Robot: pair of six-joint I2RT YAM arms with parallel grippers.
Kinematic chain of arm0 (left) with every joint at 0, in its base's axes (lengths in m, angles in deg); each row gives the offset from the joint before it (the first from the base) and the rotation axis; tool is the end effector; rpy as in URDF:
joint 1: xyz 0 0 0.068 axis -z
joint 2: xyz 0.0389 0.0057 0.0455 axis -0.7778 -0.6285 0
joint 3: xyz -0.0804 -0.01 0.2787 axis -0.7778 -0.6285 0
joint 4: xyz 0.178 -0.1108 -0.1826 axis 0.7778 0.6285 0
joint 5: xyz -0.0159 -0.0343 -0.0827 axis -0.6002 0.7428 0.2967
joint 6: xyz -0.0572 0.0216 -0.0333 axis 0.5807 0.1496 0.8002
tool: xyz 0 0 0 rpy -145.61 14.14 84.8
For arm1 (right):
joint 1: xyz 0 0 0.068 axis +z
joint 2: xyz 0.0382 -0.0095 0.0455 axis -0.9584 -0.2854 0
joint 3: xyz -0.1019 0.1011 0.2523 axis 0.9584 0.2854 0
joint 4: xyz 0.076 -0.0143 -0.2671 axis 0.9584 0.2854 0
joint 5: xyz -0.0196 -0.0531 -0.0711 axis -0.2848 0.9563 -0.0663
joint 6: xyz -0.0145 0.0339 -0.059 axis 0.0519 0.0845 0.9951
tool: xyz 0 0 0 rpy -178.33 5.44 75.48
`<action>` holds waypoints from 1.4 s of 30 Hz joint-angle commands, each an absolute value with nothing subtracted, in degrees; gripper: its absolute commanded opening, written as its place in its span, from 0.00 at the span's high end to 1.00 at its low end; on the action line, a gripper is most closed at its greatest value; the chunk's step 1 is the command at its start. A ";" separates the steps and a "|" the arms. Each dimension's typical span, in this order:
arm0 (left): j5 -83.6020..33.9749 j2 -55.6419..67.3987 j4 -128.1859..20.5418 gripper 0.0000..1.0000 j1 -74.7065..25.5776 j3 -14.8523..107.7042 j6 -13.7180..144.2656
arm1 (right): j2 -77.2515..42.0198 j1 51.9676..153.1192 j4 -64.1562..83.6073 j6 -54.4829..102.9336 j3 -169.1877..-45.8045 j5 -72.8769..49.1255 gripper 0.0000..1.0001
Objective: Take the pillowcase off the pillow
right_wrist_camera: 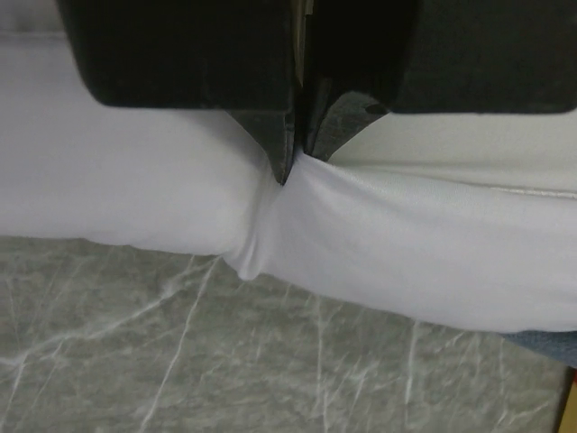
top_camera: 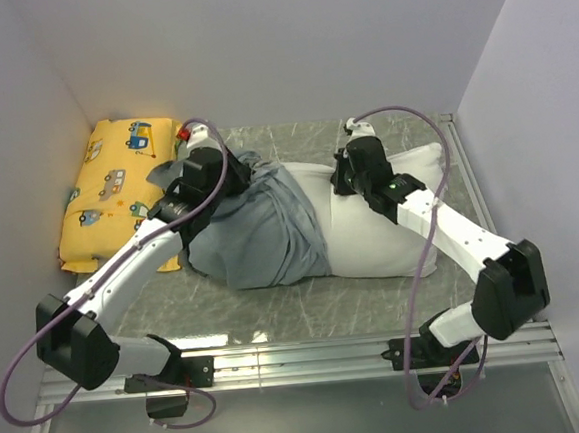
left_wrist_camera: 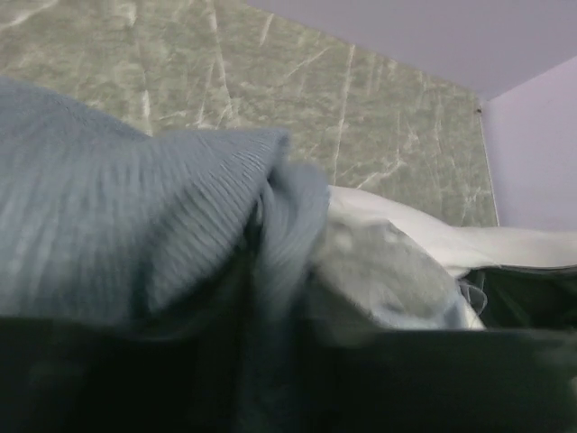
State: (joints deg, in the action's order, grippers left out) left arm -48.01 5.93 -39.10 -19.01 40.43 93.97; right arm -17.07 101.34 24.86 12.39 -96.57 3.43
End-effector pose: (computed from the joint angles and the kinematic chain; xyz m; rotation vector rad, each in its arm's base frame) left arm 0.2934 -0.1666 0.3558 -0.3164 1.9573 -0.5801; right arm 0.3160 0.1588 0.3098 -0.0927 2.1330 0.3404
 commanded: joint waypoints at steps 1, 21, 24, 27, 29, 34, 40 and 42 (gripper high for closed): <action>-42.25 6.83 -39.66 0.58 -20.92 42.02 90.88 | -22.13 98.29 27.15 11.35 -96.28 11.14 1.00; -70.40 -1.84 -33.45 0.15 -0.26 40.35 90.61 | -27.76 98.29 26.09 10.91 -99.80 10.09 1.00; -74.55 -4.31 -29.67 0.25 -0.44 42.98 91.92 | -27.50 98.29 26.62 11.44 -100.24 10.97 1.00; -77.63 -4.50 -27.46 0.67 -2.54 43.34 92.98 | -27.06 98.20 26.80 11.70 -100.33 11.14 1.00; -74.66 -3.80 -26.93 0.94 -7.78 42.38 94.38 | -26.89 98.29 27.15 11.97 -100.50 11.58 1.00; -65.96 6.03 -32.19 1.00 -25.26 31.93 98.95 | -26.45 96.10 28.20 12.67 -100.42 14.39 1.00; -57.78 11.77 -39.39 1.00 -31.90 22.43 100.89 | -26.10 89.77 29.43 10.47 -100.85 11.34 1.00; -53.31 10.72 -41.69 1.00 -31.38 20.41 100.71 | -25.74 90.11 30.05 10.47 -102.08 10.28 0.99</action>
State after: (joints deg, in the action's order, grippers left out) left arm -54.86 11.57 -41.26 -30.33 23.62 101.11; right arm -27.71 93.99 25.66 9.46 -99.83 3.23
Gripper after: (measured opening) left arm 0.016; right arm 0.030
